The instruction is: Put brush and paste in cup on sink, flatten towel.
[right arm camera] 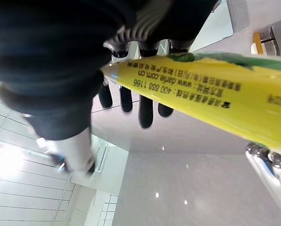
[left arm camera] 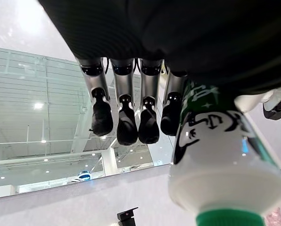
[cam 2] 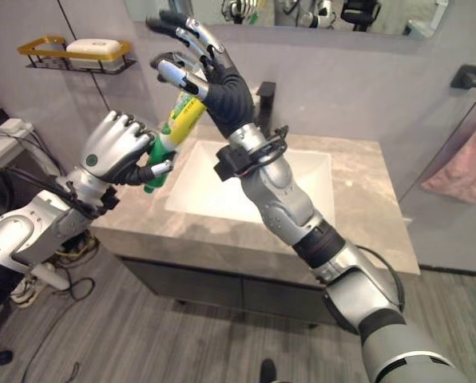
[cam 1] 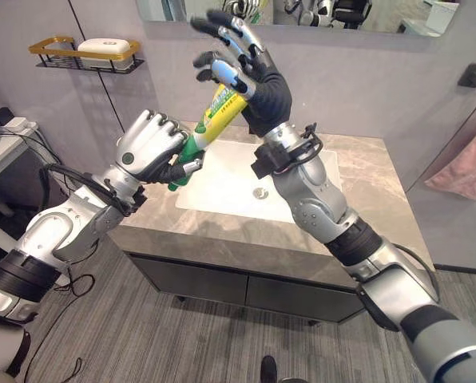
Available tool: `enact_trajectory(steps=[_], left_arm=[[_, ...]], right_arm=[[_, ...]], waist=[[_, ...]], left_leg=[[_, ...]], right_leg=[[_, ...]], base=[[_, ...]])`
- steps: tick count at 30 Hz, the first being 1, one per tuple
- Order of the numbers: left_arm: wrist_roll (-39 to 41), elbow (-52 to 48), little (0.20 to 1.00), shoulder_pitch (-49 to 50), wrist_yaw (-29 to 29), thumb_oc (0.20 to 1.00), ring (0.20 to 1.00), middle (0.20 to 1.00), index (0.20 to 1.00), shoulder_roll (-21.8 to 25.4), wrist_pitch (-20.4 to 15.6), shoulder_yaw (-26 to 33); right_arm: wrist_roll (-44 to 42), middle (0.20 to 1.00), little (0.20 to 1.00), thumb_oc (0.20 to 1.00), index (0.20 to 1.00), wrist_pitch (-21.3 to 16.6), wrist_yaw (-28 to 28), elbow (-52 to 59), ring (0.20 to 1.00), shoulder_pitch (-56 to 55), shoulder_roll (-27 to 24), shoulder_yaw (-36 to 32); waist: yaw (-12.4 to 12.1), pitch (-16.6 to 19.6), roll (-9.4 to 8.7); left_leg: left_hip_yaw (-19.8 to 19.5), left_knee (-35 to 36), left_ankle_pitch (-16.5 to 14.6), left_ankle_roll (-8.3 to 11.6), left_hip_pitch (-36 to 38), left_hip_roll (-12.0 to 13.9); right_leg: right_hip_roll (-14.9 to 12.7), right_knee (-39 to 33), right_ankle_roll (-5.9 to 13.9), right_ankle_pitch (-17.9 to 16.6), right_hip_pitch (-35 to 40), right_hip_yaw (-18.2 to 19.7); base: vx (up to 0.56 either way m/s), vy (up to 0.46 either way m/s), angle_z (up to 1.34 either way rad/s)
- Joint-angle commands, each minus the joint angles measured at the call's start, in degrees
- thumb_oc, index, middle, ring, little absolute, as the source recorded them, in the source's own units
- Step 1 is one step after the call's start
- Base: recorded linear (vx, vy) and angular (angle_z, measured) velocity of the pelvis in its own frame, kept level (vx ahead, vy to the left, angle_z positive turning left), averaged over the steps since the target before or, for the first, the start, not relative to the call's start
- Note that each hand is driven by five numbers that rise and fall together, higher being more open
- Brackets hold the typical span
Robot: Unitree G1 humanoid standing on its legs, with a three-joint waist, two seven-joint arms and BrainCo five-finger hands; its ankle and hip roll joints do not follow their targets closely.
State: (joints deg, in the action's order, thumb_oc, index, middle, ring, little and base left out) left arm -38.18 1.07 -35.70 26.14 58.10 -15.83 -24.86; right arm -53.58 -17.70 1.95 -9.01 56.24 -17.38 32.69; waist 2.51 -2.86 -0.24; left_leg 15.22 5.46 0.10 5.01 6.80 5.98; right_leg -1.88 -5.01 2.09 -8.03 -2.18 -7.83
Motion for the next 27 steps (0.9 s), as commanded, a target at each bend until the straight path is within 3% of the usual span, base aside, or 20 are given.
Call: enact_trajectory(steps=[1, 14, 27], left_arm=[[3.6, -2.4, 0.2, -1.9, 3.7, 0.2, 0.2, 0.2, 0.2, 1.6, 3.0, 7.0], [2.5, -0.9, 0.2, -1.2, 4.9, 0.2, 0.2, 0.2, 0.2, 0.4, 4.4, 7.9], [0.8, -3.0, 0.2, -1.5, 3.7, 0.2, 0.2, 0.2, 0.2, 2.1, 5.1, 7.6]], right_arm=[[1.1, 1.0, 1.0, 1.0, 1.0, -3.5, 1.5, 0.2, 1.0, 1.7, 1.6, -3.6], [1.8, 1.0, 1.0, 1.0, 1.0, -3.2, 4.0, -1.0, 1.0, -0.3, 1.9, -3.9], [2.3, 1.0, 1.0, 1.0, 1.0, 0.7, 5.6, -3.3, 1.0, -1.6, 0.8, -1.8]], waist=[[-0.6, 2.1, -2.69], [-0.5, 2.4, -2.47], [-0.5, 2.1, -2.48]], left_leg=[[-1.4, -0.5, -2.4, -0.57, 5.0, -1.1], [-1.8, -0.5, -2.2, -0.5, 4.9, -1.1], [-2.1, -0.5, -2.2, -0.43, 5.0, -1.0]], right_leg=[[-3.9, 0.0, 2.72, -0.1, 1.7, 4.0], [-3.8, 0.0, 2.54, 0.3, 2.2, 3.5], [-3.8, 0.0, 2.57, 0.4, 2.5, 3.2]], base=[[0.01, 0.003, 0.1], [0.0, 0.0, 0.01], [0.0, 0.0, 0.0]])
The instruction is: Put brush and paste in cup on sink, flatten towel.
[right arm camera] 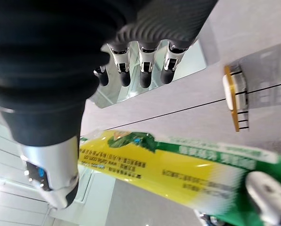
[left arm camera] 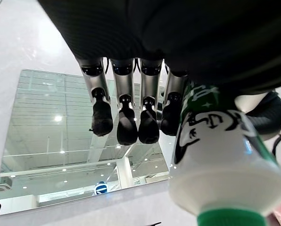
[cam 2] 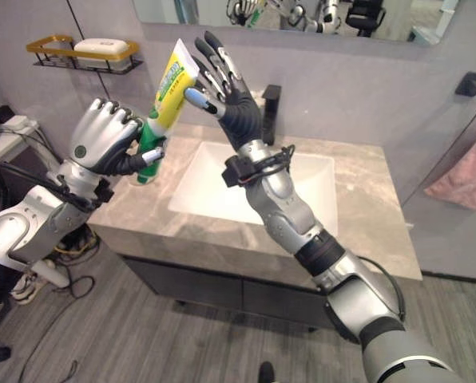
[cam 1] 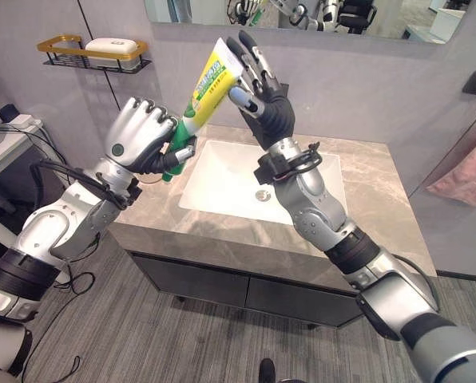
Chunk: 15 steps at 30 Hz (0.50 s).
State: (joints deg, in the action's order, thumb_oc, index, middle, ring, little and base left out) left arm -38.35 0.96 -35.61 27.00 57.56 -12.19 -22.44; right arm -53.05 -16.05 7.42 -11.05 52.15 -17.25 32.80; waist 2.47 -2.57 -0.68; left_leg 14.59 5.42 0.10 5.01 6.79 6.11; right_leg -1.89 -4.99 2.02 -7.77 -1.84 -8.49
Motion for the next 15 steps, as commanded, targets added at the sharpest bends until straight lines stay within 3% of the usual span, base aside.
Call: enact_trajectory(steps=[1, 15], left_arm=[[0.9, -3.0, 0.2, -1.8, 2.8, 0.2, 0.2, 0.2, 0.2, 2.8, 1.4, 5.1], [1.2, -3.9, 0.2, -4.7, 1.1, 0.2, 0.2, 0.2, 0.2, 3.1, 0.3, 0.8]], right_arm=[[1.6, 1.0, 1.0, 1.0, 1.0, -0.8, 0.3, -1.5, 1.0, 2.5, 0.8, -1.6], [2.0, 1.0, 1.0, 1.0, 1.0, 0.4, -1.3, -3.0, 1.0, 6.0, 2.0, 1.0]], waist=[[-0.4, 1.8, -2.08], [-0.5, 1.7, -2.14]], left_leg=[[-1.4, -0.4, -2.2, -0.44, 5.0, -1.2], [-1.6, -0.4, -2.4, -0.55, 5.1, -1.3]], right_leg=[[-3.8, 0.0, 2.65, 0.1, 2.1, 3.8], [-4.0, 0.0, 2.62, 0.2, 2.3, 3.7]], base=[[0.0, 0.0, 0.0], [0.0, 0.0, 0.0]])
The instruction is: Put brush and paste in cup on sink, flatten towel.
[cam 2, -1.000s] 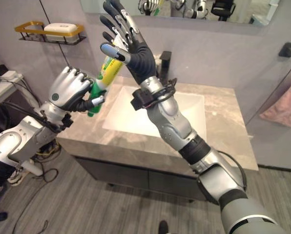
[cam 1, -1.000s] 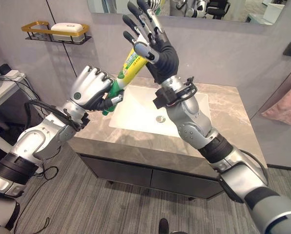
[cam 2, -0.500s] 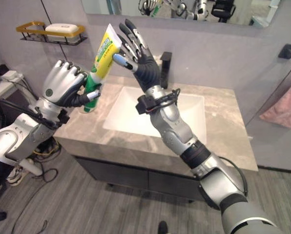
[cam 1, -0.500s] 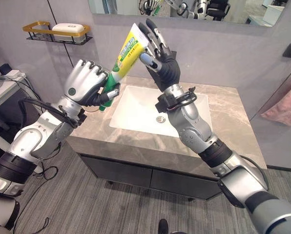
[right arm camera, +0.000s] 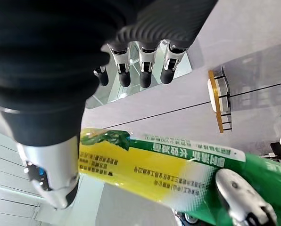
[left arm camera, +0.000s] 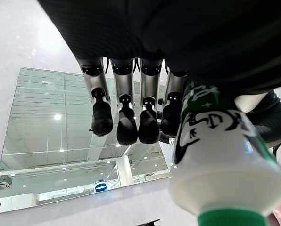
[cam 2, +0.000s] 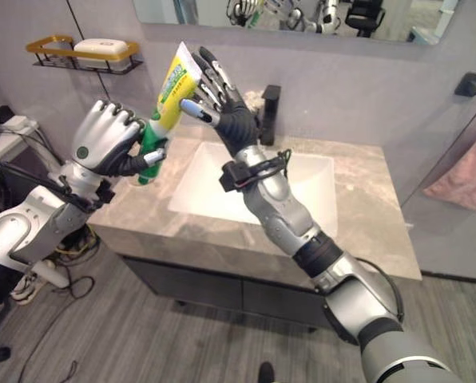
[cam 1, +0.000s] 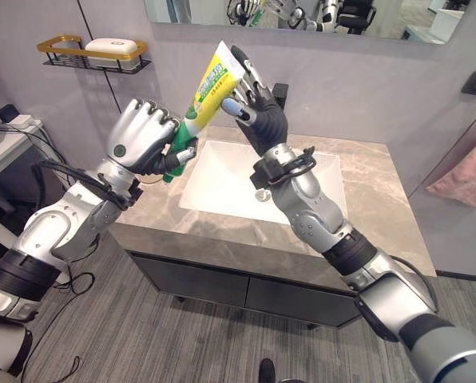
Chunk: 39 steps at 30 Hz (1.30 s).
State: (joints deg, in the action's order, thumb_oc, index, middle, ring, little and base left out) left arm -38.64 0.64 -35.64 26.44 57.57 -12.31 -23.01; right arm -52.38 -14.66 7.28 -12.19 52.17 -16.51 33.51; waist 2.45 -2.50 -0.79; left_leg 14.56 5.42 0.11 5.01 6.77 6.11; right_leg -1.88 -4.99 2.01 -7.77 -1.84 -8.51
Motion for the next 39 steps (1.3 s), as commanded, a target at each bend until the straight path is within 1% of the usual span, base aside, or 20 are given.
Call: enact_trajectory(steps=[1, 8, 9, 10, 11, 12, 13, 20, 24, 25, 26, 27, 28, 30, 31, 32, 34, 36, 38, 39], left_arm=[[1.6, -3.7, 0.2, -5.0, 1.6, 0.2, 0.2, 0.2, 0.2, 2.9, 0.3, 1.1], [2.2, -4.4, 0.2, -7.1, 0.8, 0.2, 0.2, 0.2, 0.2, 2.1, -0.4, -1.5], [2.2, -4.5, 0.2, -7.5, 0.5, 0.2, 0.2, 0.2, 0.2, 2.0, -0.6, -2.1], [2.2, -4.8, 0.2, -7.8, 0.1, 0.2, 0.2, 0.2, 0.2, 2.0, -0.9, -2.7], [2.2, -4.9, 0.2, -7.9, 0.0, 0.2, 0.2, 0.2, 0.2, 2.0, -1.1, -2.9], [2.3, -4.9, 0.2, -8.0, -0.1, 0.2, 0.2, 0.2, 0.2, 1.9, -1.1, -3.1], [2.4, -4.9, 0.2, -7.9, -0.2, 0.2, 0.2, 0.2, 0.2, 1.9, -1.1, -3.2], [2.7, -4.6, 0.2, -7.0, -0.4, 0.2, 0.2, 0.2, 0.2, 1.4, -1.1, -3.2], [3.0, -4.4, 0.2, -3.2, -0.7, 0.2, 0.2, 0.2, 0.2, 0.8, -0.3, -1.2], [3.1, -4.4, 0.426, -2.1, -0.9, 0.426, 0.426, 0.426, 0.426, 0.5, 0.0, -0.7], [3.4, -4.4, 0.768, -0.7, -0.8, 0.768, 0.768, 0.768, 0.768, 0.1, 0.2, 0.1], [3.3, -4.6, 0.849, -0.4, -0.8, 0.849, 0.849, 0.849, 0.849, 0.1, 0.2, 0.4], [3.6, -4.8, 1.0, 1.9, -0.6, 1.0, 1.0, 1.0, 1.0, -0.5, 0.4, 1.7], [4.8, -5.7, 1.0, 6.4, -0.2, 1.0, 1.0, 1.0, 1.0, -2.0, 0.6, 4.1], [4.8, -6.0, 1.0, 6.9, -0.3, 1.0, 1.0, 1.0, 1.0, -2.0, 0.6, 4.6], [6.7, -7.9, 1.0, 11.1, -0.4, 1.0, 1.0, 1.0, 1.0, -3.1, 0.1, 7.4], [10.0, -10.4, 1.0, 15.4, -0.6, 1.0, 1.0, 1.0, 1.0, -4.5, -1.0, 9.7], [16.7, -14.9, 1.0, 20.7, -2.6, 1.0, 1.0, 1.0, 1.0, -6.3, -3.2, 12.7], [26.8, -18.9, 1.0, 26.2, -3.7, 1.0, 1.0, 1.0, 1.0, -7.2, -5.6, 16.5], [35.0, -19.3, 1.0, 28.4, -5.1, 1.0, 1.0, 1.0, 1.0, -8.2, -7.6, 17.5]], right_arm=[[1.3, 1.0, 1.0, 1.0, 1.0, -1.0, -1.3, -1.8, 1.0, 6.2, 1.4, 0.5], [1.7, 1.0, 1.0, 1.0, 1.0, -0.6, -2.0, -2.1, 1.0, 7.5, 2.2, 2.0], [1.7, 0.915, 0.915, 0.915, 0.915, -0.5, -2.0, -2.4, 0.915, 7.7, 2.3, 2.0], [1.8, 0.718, 0.718, 0.718, 0.718, -0.6, -1.9, -2.7, 0.718, 7.8, 2.3, 2.0], [1.8, 0.583, 0.583, 0.583, 0.583, -0.6, -1.9, -2.8, 0.583, 7.7, 2.5, 2.1], [1.8, 0.52, 0.52, 0.52, 0.52, -0.6, -1.8, -2.9, 0.52, 7.8, 2.6, 2.0], [1.8, 0.203, 0.203, 0.203, 0.203, -0.6, -1.8, -3.0, 0.203, 7.7, 2.7, 2.0], [2.0, 0.2, 0.2, 0.2, 0.2, -1.2, -1.1, -2.9, 0.2, 6.6, 2.8, 1.2], [1.7, 0.2, 0.2, 0.2, 0.2, -1.9, 1.9, -1.5, 0.2, 4.3, 2.6, -1.4], [1.9, 0.2, 0.2, 0.2, 0.2, -1.9, 2.2, -1.2, 0.2, 3.9, 2.7, -1.6], [2.2, 0.2, 0.2, 0.2, 0.2, -2.0, 2.9, -0.9, 0.2, 3.5, 2.6, -2.3], [2.2, 0.2, 0.2, 0.2, 0.2, -2.0, 3.0, -0.8, 0.2, 3.4, 2.7, -2.2], [2.7, 0.2, 0.2, 0.2, 0.2, -2.3, 3.8, -0.1, 0.2, 2.6, 2.8, -3.0], [3.5, 0.2, 0.2, 0.2, 0.2, -2.6, 4.7, 1.8, 0.2, 1.0, 2.8, -4.0], [3.5, 0.2, 0.2, 0.2, 0.2, -2.5, 4.8, 1.9, 0.2, 0.9, 2.8, -3.8], [4.1, 0.2, 0.2, 0.2, 0.2, -2.7, 5.4, 3.7, 0.2, -0.6, 2.6, -4.6], [4.9, 0.2, 0.2, 0.2, 0.2, -2.8, 5.6, 5.8, 0.2, -2.3, 1.8, -5.4], [5.6, 0.2, 0.2, 0.2, 0.2, -2.9, 6.0, 7.9, 0.2, -4.0, 0.8, -6.3], [6.2, 0.2, 0.2, 0.2, 0.2, -3.1, 6.3, 10.1, 0.2, -5.2, -0.4, -6.6], [6.3, 0.2, 0.2, 0.2, 0.2, -3.3, 6.2, 11.0, 0.2, -5.4, -1.5, -7.2]], waist=[[-0.4, 1.6, -2.04], [-0.4, 1.5, -2.17], [-0.3, 1.5, -2.18], [-0.3, 1.4, -2.16], [-0.3, 1.4, -2.13], [-0.2, 1.4, -2.15], [-0.3, 1.4, -2.15], [-0.2, 1.2, -2.09], [-0.2, 1.0, -2.01], [-0.2, 0.9, -1.99], [-0.4, 0.8, -2.02], [-0.3, 0.8, -1.96], [-0.6, 0.5, -1.98], [-0.9, 0.1, -1.93], [-0.8, 0.2, -1.83], [-1.0, -0.1, -1.83], [-1.5, -0.5, -1.91], [-1.6, -0.9, -1.77], [-1.6, -0.8, -1.55], [-1.8, -1.0, -1.55]], left_leg=[[-1.6, -0.4, -2.3, -0.56, 5.1, -1.3], [-1.9, -0.4, -2.3, -0.55, 5.2, -1.3], [-1.9, -0.4, -2.3, -0.54, 5.2, -1.3], [-1.9, -0.4, -2.4, -0.51, 5.2, -1.2], [-1.9, -0.4, -2.3, -0.51, 5.2, -1.2], [-2.0, -0.4, -2.3, -0.5, 5.2, -1.2], [-1.9, -0.4, -2.2, -0.48, 5.3, -1.2], [-1.9, -0.4, -2.2, -0.39, 5.3, -1.0], [-1.8, -0.4, -2.4, -0.45, 5.3, -1.1], [-1.9, -0.4, -2.5, -0.48, 5.3, -1.1], [-1.9, -0.4, -2.4, -0.5, 5.2, -1.1], [-1.9, -0.4, -2.4, -0.5, 5.2, -1.1], [-2.0, -0.4, -2.4, -0.53, 5.1, -1.1], [-2.3, -0.4, -2.4, -0.65, 4.9, -1.2], [-2.3, -0.4, -2.5, -0.66, 5.0, -1.2], [-2.5, -0.4, -2.6, -0.81, 4.8, -1.3], [-2.7, -0.4, -2.8, -0.92, 4.7, -1.5], [-2.8, -0.4, -2.9, -1.12, 4.5, -1.6], [-2.6, -0.4, -3.0, -1.33, 4.5, -1.9], [-2.6, -0.4, -3.0, -1.41, 4.5, -2.0]], right_leg=[[-4.0, 0.0, 2.6, 0.2, 2.3, 3.7], [-3.9, 0.2, 2.49, 0.5, 2.6, 3.4], [-3.9, 0.2, 2.43, 0.6, 2.7, 3.3], [-3.8, 0.1, 2.43, 0.6, 2.7, 3.3], [-3.8, 0.1, 2.44, 0.6, 2.8, 3.3], [-3.8, 0.1, 2.43, 0.6, 2.8, 3.4], [-3.7, 0.1, 2.43, 0.6, 2.8, 3.3], [-3.5, 0.0, 2.45, 0.7, 2.9, 3.5], [-3.6, 0.1, 2.48, 0.7, 2.9, 3.4], [-3.6, 0.0, 2.49, 0.7, 2.9, 3.4], [-3.6, 0.1, 2.51, 0.7, 2.9, 3.4], [-3.6, 0.1, 2.51, 0.7, 2.9, 3.4], [-3.7, 0.1, 2.49, 0.7, 2.8, 3.4], [-3.8, 0.1, 2.47, 0.6, 2.7, 3.2], [-3.8, 0.1, 2.48, 0.6, 2.7, 3.2], [-4.0, 0.1, 2.51, 0.5, 2.7, 3.2], [-4.2, 0.1, 2.59, 0.4, 2.6, 3.2], [-4.4, 0.1, 2.69, 0.2, 2.4, 3.1], [-4.6, 0.1, 2.8, 0.0, 2.1, 3.4], [-4.7, 0.0, 2.83, -0.2, 2.0, 3.3]], base=[[0.0, 0.0, 0.0], [0.0, 0.0, 0.0], [0.0, 0.0, 0.0], [0.0, 0.0, 0.0], [0.0, 0.0, 0.0], [0.0, 0.0, 0.0], [0.0, 0.0, 0.0], [0.0, 0.0, 0.0], [0.0, 0.0, 0.0], [0.0, 0.0, 0.0], [0.0, 0.0, 0.0], [0.0, 0.0, 0.0], [0.0, 0.0, 0.0], [-0.02, 0.008, 0.05], [-0.01, 0.016, 0.19], [-0.01, 0.018, 0.2], [-0.01, 0.022, 0.1], [0.0, 0.0, 0.0], [0.0, 0.016, -0.01], [-0.01, 0.033, -0.01]])
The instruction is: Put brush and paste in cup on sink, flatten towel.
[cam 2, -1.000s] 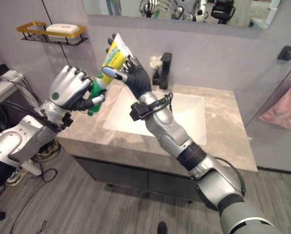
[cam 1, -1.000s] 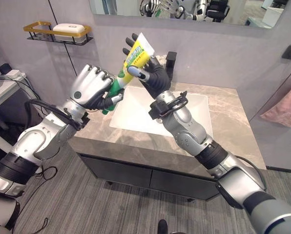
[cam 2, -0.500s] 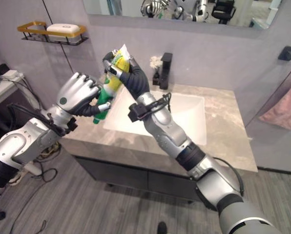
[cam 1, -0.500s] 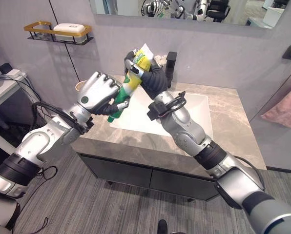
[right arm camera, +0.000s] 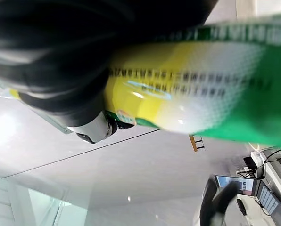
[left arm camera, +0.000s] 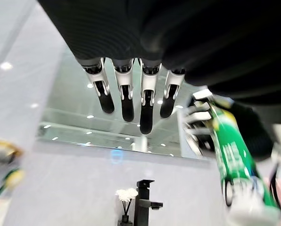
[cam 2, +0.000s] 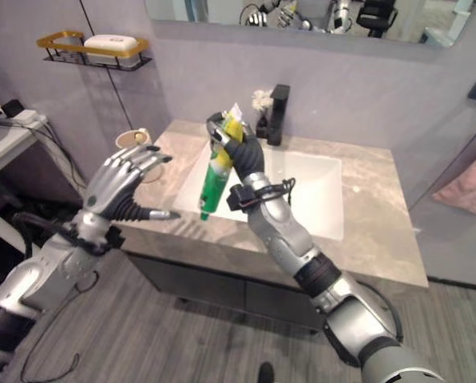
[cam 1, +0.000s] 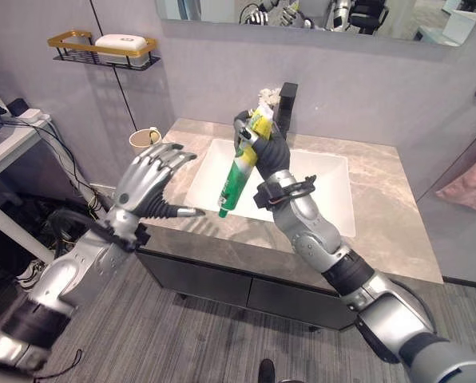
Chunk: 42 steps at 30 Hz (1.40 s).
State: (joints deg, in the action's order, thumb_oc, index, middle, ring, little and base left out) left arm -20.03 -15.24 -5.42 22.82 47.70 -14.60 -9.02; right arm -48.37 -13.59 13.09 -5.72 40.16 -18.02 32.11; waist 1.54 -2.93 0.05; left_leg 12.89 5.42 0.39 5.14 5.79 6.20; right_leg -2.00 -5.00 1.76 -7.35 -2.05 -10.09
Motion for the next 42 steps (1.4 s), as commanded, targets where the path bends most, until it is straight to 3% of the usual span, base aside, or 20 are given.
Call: enact_trajectory(steps=[1, 3, 6, 11, 12, 20, 27, 36, 40, 42], left_arm=[[23.6, -3.4, 1.0, 0.4, -3.8, 1.0, 1.0, 1.0, 1.0, 0.6, -6.2, 5.4], [42.5, -4.8, 1.0, 3.6, -11.6, 1.0, 1.0, 1.0, 1.0, -3.2, -7.5, 5.9], [60.5, -2.4, 1.0, 11.2, -21.0, 1.0, 1.0, 1.0, 1.0, -7.7, -5.0, 8.0], [60.5, -0.6, 1.0, 12.6, -20.6, 1.0, 1.0, 1.0, 1.0, -8.7, -4.2, 9.2], [61.9, 12.5, 1.0, 15.5, -19.4, 1.0, 1.0, 1.0, 1.0, -14.6, -2.2, 11.8], [53.1, 33.9, 1.0, 16.1, -16.7, 1.0, 1.0, 1.0, 1.0, -21.4, 2.6, 9.7], [44.7, 44.3, 1.0, 15.8, -19.9, 1.0, 1.0, 1.0, 1.0, -23.0, 6.3, 4.3], [37.1, 54.0, 1.0, 13.0, -20.5, 1.0, 1.0, 1.0, 1.0, -25.0, 7.7, -0.3], [36.0, 56.5, 1.0, 11.6, -19.0, 1.0, 1.0, 1.0, 1.0, -25.2, 7.6, -0.4], [36.2, 56.9, 1.0, 11.3, -18.4, 1.0, 1.0, 1.0, 1.0, -24.9, 7.5, 0.1]], right_arm=[[2.0, 0.2, 0.2, 0.2, 0.2, -4.5, 0.2, 5.1, 0.2, 6.0, -0.3, -5.8], [1.6, 0.2, 0.2, 0.2, 0.2, -4.6, -0.6, 7.2, 0.2, 5.0, -1.3, -6.5], [1.4, 0.2, 0.2, 0.2, 0.2, -5.1, -2.5, 8.5, 0.2, 4.7, -3.2, -8.2], [1.7, 0.2, 0.2, 0.2, 0.2, -5.1, -2.7, 8.5, 0.2, 4.8, -3.5, -8.5], [1.1, 0.2, 0.2, 0.2, 0.2, -4.9, -3.3, 7.2, 0.2, 6.3, -4.4, -9.9], [0.9, 0.2, 0.2, 0.2, 0.2, -3.9, -4.3, 3.8, 0.2, 13.3, -3.5, -8.5], [3.4, 0.2, 0.2, 0.2, 0.2, -3.9, -3.8, 4.6, 0.2, 14.9, -4.5, -9.0], [3.4, 0.2, 0.2, 0.2, 0.2, -4.5, -3.2, 1.7, 0.2, 16.8, -2.1, -10.4], [3.7, 0.2, 0.2, 0.2, 0.2, -5.2, -2.3, -1.1, 0.2, 20.3, -0.1, -9.8], [4.5, 0.2, 0.2, 0.2, 0.2, -5.5, -1.9, -1.4, 0.2, 21.6, 1.0, -9.5]], waist=[[-0.9, -0.5, -2.2], [-1.0, -0.6, -2.02], [-1.3, -1.0, -1.72], [-1.5, -1.1, -1.68], [-2.2, -1.6, -1.69], [-2.6, -2.5, -2.42], [-1.7, -3.8, -2.06], [-0.6, -2.8, -0.72], [-1.1, -3.4, -1.16], [-1.9, -4.3, -1.77]], left_leg=[[-0.8, -0.4, -3.2, -1.59, 5.5, -2.1], [-0.8, -0.4, -3.1, -1.7, 5.4, -2.1], [-0.9, -0.4, -2.9, -1.8, 5.0, -2.1], [-0.9, -0.4, -2.8, -1.78, 5.0, -2.1], [-0.9, -0.4, -2.6, -1.71, 5.2, -1.8], [-1.9, -3.1, -2.3, -1.58, 3.3, -1.5], [-1.6, -6.5, -2.5, -1.45, 1.4, -0.8], [-1.9, -5.9, 1.6, 0.1, 1.7, 1.0], [-4.1, -10.7, 2.8, 0.72, -0.1, 1.5], [-5.9, -16.2, 5.0, 0.93, -2.7, 1.8]], right_leg=[[-4.6, 0.0, 3.08, -0.7, 2.2, 5.1], [-4.7, 0.0, 3.11, -0.9, 2.0, 5.0], [-4.9, 0.0, 3.21, -1.1, 1.7, 5.0], [-4.9, 0.0, 3.18, -1.1, 1.6, 5.0], [-4.8, 0.0, 3.12, -1.1, 2.0, 4.9], [-4.6, 0.1, 2.43, -1.1, 1.6, 5.1], [-3.4, 1.7, 1.6, -0.1, 0.3, 5.9], [-1.2, 2.0, 0.45, 1.3, 0.3, 5.2], [-0.4, 1.3, -0.82, 1.6, 1.4, 5.0], [0.1, 0.8, -1.78, 1.7, 1.9, 5.4]], base=[[-0.02, 0.032, -0.01], [-0.02, 0.035, 0.01], [-0.04, 0.033, -0.01], [0.0, 0.0, 0.0], [0.0, 0.0, 0.0], [-0.01, -0.016, 0.07], [0.0, -0.059, 0.02], [0.02, -0.057, -0.02], [0.01, -0.089, 0.0], [-0.01, -0.146, 0.08]])
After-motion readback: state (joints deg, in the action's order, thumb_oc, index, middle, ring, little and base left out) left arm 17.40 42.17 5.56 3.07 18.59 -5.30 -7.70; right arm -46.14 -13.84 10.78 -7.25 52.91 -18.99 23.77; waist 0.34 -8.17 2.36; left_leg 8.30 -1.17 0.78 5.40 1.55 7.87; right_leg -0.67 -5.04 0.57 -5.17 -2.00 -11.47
